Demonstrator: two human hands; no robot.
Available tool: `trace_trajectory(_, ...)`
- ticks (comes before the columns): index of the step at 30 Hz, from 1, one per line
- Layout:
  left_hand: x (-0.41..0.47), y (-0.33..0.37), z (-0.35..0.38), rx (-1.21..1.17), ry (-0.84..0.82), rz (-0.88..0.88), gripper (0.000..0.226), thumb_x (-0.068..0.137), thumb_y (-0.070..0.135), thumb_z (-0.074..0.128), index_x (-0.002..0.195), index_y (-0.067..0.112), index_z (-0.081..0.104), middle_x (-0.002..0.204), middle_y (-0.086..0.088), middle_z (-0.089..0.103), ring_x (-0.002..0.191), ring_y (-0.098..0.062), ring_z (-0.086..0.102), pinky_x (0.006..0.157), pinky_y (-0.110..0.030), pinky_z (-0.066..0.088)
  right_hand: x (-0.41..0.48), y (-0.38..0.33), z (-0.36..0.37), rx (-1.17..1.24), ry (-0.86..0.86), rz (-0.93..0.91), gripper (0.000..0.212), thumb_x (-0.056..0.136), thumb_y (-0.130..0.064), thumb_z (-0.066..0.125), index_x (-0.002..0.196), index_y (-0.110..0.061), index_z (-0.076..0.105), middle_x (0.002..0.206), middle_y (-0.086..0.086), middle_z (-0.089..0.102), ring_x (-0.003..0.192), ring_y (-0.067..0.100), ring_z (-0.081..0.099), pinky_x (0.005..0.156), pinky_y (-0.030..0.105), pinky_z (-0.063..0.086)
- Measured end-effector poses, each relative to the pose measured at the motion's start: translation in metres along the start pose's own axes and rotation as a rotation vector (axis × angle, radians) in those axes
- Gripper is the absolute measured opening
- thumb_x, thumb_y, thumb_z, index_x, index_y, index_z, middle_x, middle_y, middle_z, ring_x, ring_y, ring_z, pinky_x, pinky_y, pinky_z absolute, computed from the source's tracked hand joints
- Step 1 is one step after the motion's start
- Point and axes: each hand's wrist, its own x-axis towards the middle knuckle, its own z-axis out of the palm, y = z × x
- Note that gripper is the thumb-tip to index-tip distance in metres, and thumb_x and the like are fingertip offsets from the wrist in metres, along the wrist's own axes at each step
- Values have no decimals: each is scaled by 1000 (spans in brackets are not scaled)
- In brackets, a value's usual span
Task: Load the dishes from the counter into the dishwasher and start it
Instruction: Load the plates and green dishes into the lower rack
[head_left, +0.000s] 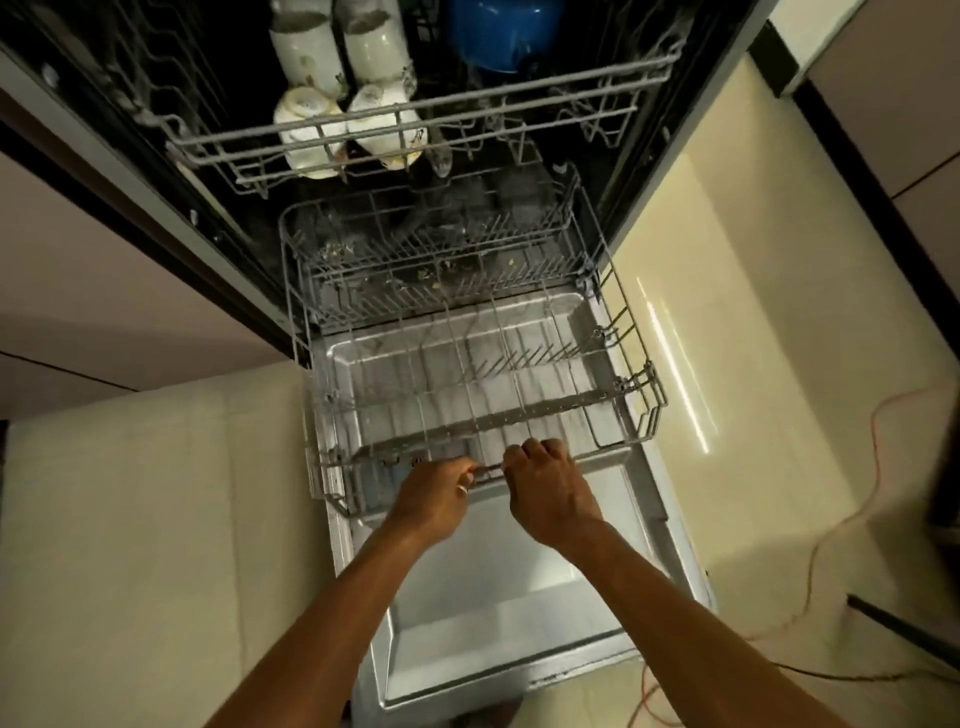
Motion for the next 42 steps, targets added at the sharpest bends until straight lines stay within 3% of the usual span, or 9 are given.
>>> trace_trajectory(4,-26,-3,22,-71,-75,-56,30,105,22,48,125,32,68,115,2,71,93,-15,65,73,-24,50,-38,-3,6,37,-48,16,26,102,-21,39,120,-14,58,115,8,61,113,30,52,102,40,42)
trace_trajectory(10,-65,-5,44,-82,-151,-49,29,105,21,48,123,30,68,111,1,72,91,-16,63,74,-24,45,-80,1,29,-15,-94,27,33,99,-25,33,113,-14,61,107,8,66,102,31,56,97,41,46)
trace_trajectory(16,-86,-9,56,-134,-180,-68,33,105,19,46,129,31,66,102,-3,72,64,-7,54,52,-14,33,-99,4,43,-14,-112,28,46,97,-32,20,110,-16,61,103,4,66,100,29,60,94,41,47)
trace_trajectory(19,-92,-8,57,-133,-155,-83,34,105,19,46,131,30,65,110,-3,72,74,-12,58,61,-17,39,-104,0,33,-9,-55,39,26,100,-27,45,104,-13,67,95,8,70,92,32,63,86,43,53)
trace_trajectory(21,-96,-9,56,-133,-120,-97,34,105,21,46,133,27,64,120,-3,71,94,-19,64,79,-24,48,-104,-2,27,-39,-53,17,24,101,-26,51,104,-11,69,96,10,71,93,33,65,86,43,53)
trace_trajectory(27,-109,-42,55,29,-63,-153,38,102,26,48,138,22,57,140,-2,59,130,-23,53,107,-39,46,-94,-6,21,-115,-143,-26,41,107,-34,31,116,-13,65,111,8,70,108,28,63,102,40,45)
trace_trajectory(30,-117,-65,51,222,-42,-210,48,102,32,46,149,24,44,156,-4,42,149,-26,28,121,-44,28,-93,-9,20,-136,-158,-29,42,107,-34,30,116,-13,64,112,8,70,110,28,63,106,42,43)
trace_trajectory(35,-128,-95,47,396,-35,-231,53,101,35,43,153,25,37,165,-3,26,155,-30,10,124,-50,14,-92,-12,18,-144,-178,-38,42,107,-33,28,115,-12,64,109,8,71,108,27,64,109,43,41)
trace_trajectory(42,-132,-111,41,398,-67,-284,53,102,29,42,155,31,33,155,7,43,151,-19,24,123,-46,19,-94,-11,13,-196,-170,-74,46,108,-37,24,112,-14,64,100,5,73,94,25,69,94,37,48)
